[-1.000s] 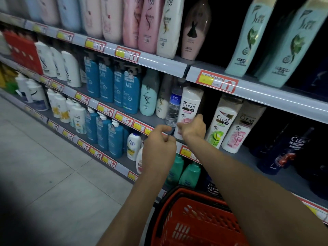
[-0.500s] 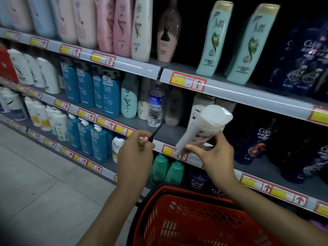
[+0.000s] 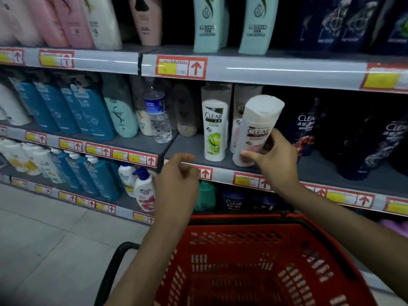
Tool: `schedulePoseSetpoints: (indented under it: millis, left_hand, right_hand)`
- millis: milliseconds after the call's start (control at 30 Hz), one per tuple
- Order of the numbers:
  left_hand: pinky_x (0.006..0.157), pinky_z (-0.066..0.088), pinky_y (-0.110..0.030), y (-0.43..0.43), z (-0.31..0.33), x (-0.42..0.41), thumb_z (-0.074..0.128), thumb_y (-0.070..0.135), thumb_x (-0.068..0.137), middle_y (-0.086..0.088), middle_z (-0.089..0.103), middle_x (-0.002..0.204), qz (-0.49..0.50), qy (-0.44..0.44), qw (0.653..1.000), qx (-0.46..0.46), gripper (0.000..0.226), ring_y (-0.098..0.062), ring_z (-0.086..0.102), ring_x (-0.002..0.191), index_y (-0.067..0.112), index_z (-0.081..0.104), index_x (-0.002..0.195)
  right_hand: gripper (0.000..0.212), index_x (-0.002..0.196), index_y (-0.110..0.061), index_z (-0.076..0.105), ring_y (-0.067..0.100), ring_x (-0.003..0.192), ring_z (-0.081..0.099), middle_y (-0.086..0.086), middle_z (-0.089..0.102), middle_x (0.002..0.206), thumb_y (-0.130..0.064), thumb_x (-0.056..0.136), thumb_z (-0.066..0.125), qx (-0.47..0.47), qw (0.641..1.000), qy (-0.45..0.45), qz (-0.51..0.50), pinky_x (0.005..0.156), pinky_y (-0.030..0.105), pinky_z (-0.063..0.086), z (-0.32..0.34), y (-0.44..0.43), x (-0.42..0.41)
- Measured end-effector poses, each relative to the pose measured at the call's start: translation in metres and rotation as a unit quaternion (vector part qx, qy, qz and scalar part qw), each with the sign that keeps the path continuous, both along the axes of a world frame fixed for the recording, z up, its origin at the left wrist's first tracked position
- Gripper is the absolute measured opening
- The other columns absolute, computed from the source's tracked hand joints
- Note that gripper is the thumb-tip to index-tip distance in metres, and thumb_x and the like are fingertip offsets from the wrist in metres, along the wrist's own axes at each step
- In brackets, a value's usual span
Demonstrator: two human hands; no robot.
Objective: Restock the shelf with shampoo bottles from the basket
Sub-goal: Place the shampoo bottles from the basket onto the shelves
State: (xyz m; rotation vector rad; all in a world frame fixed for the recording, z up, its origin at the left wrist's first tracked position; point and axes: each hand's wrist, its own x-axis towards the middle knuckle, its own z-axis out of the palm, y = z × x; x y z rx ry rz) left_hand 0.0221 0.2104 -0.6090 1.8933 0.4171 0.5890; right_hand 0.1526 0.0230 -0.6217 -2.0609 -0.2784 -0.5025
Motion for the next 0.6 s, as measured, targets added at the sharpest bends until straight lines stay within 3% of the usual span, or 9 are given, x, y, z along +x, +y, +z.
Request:
schedulePoseSetpoints:
  millis: [100,200,300,400,500,600]
  left_hand:
    - [0.051,0.047,-0.031,-0.010,-0.007,0.013,0.057,0.011,0.095,0.005,0.068,0.077,-0.016,0.007,1.000,0.012,0.023,-0.014,0.057,0.057,0.028,0.065,0.107]
    - [0.051,0.046,-0.033,-0.017,-0.014,0.024,0.057,0.011,0.095,0.004,0.063,0.068,-0.030,0.015,0.999,0.017,0.021,-0.015,0.052,0.053,0.027,0.065,0.106]
    - [0.050,0.042,-0.031,-0.023,-0.019,0.032,0.058,0.013,0.096,-0.001,0.067,0.075,-0.040,0.031,0.999,0.015,0.021,-0.013,0.049,0.050,0.029,0.065,0.107]
    - [0.049,0.040,-0.028,-0.029,-0.023,0.037,0.059,0.014,0.096,-0.001,0.070,0.076,-0.044,0.037,0.998,0.008,0.019,-0.014,0.049,0.048,0.030,0.065,0.106]
    - [0.052,0.040,-0.024,-0.029,-0.025,0.039,0.059,0.014,0.094,0.004,0.071,0.076,-0.037,0.047,0.998,0.010,0.021,-0.004,0.048,0.046,0.030,0.066,0.106]
    - [0.055,0.046,-0.027,-0.024,-0.026,0.040,0.060,0.014,0.094,0.004,0.072,0.080,-0.032,0.052,0.998,0.008,0.021,-0.008,0.060,0.058,0.030,0.066,0.107]
  right_hand:
    - [0.056,0.115,-0.018,0.066,0.004,0.087,0.071,-0.006,0.077,0.105,-0.033,0.069,0.094,-0.038,0.999,0.007,0.008,0.078,0.031,0.062,-0.002,0.006,0.013]
    - [0.058,0.116,-0.018,0.065,0.009,0.088,0.072,-0.007,0.076,0.104,-0.040,0.070,0.092,-0.052,0.999,0.016,-0.001,0.076,0.036,0.063,-0.004,0.010,0.022]
    - [0.057,0.116,-0.019,0.061,0.013,0.090,0.071,-0.006,0.074,0.106,-0.043,0.072,0.090,-0.050,0.998,0.017,-0.015,0.075,0.040,0.062,-0.007,0.013,0.027]
    - [0.059,0.120,-0.019,0.056,0.016,0.098,0.070,-0.002,0.072,0.113,-0.034,0.074,0.090,-0.045,0.999,0.016,-0.005,0.079,0.040,0.062,-0.011,0.017,0.028]
    - [0.060,0.121,-0.019,0.051,0.018,0.102,0.069,0.000,0.069,0.115,-0.022,0.075,0.089,-0.062,0.997,0.044,0.010,0.079,0.035,0.061,-0.025,0.015,0.027]
    - [0.050,0.116,-0.020,0.052,0.019,0.104,0.069,0.000,0.069,0.117,-0.022,0.079,0.087,-0.091,0.993,0.076,0.010,0.079,0.033,0.060,-0.042,0.012,0.027]
